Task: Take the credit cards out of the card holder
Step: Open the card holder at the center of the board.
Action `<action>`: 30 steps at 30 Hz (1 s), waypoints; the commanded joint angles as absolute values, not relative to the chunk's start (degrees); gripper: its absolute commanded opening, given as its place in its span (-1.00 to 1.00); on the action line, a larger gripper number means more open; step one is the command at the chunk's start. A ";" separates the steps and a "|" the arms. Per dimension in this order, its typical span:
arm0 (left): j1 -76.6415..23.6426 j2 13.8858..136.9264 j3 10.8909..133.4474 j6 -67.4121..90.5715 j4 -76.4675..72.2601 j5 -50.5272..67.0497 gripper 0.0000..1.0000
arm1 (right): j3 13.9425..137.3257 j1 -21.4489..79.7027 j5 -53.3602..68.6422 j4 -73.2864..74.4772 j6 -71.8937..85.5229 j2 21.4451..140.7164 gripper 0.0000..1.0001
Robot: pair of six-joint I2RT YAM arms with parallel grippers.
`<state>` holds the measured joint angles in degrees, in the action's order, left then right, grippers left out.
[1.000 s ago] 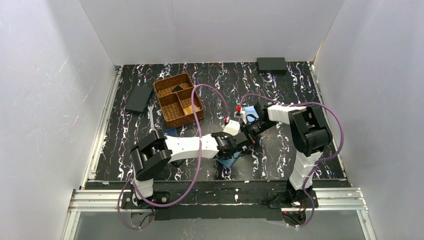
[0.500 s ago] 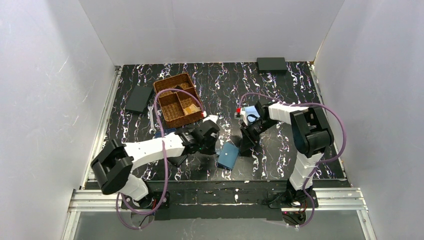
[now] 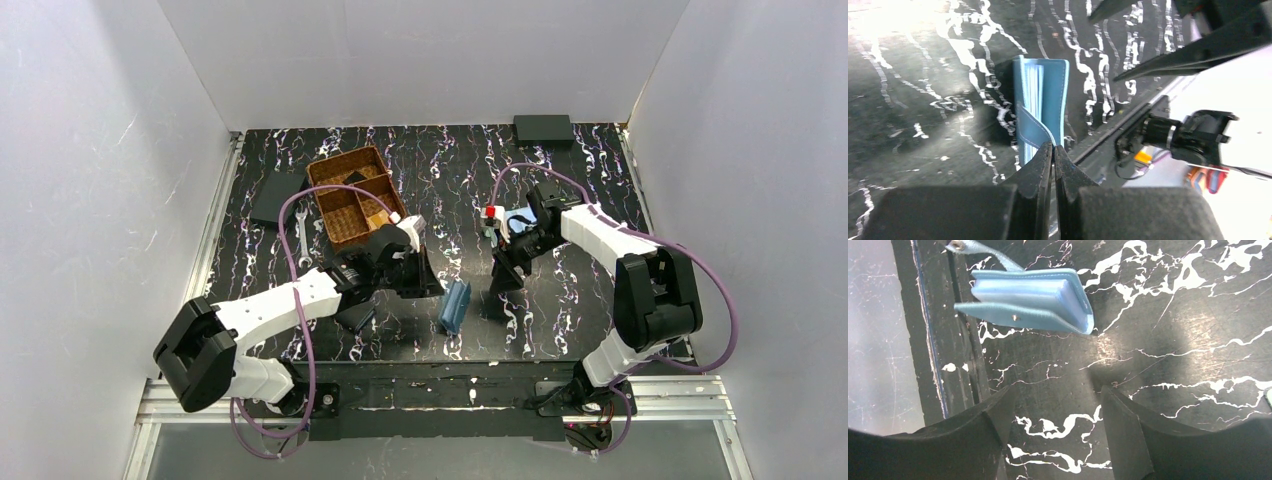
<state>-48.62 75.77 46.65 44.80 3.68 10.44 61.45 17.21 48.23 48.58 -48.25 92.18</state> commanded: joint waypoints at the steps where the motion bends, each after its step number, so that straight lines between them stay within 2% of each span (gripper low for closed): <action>1: -48.36 74.65 49.64 47.40 -2.33 17.51 -1.00 | 63.37 15.75 51.57 52.12 -50.66 90.63 0.44; 10: -48.34 75.25 48.10 48.30 -2.76 17.93 -1.00 | 59.49 15.12 53.27 50.54 -51.12 90.87 0.42; 19: -42.85 74.71 42.22 47.88 11.56 4.11 -1.00 | 57.10 15.79 55.63 48.78 -52.13 91.13 0.39; 23: -41.68 75.61 42.42 48.25 21.47 -5.46 -1.00 | 55.79 16.21 55.38 46.44 -50.43 90.47 0.38; 27: -41.65 75.84 42.94 48.38 25.73 -9.04 -1.00 | 55.72 16.41 55.28 46.29 -50.27 90.89 0.38; 30: -41.63 77.10 45.18 47.94 30.50 -10.75 -0.57 | 55.52 16.66 55.12 46.12 -50.12 90.91 0.38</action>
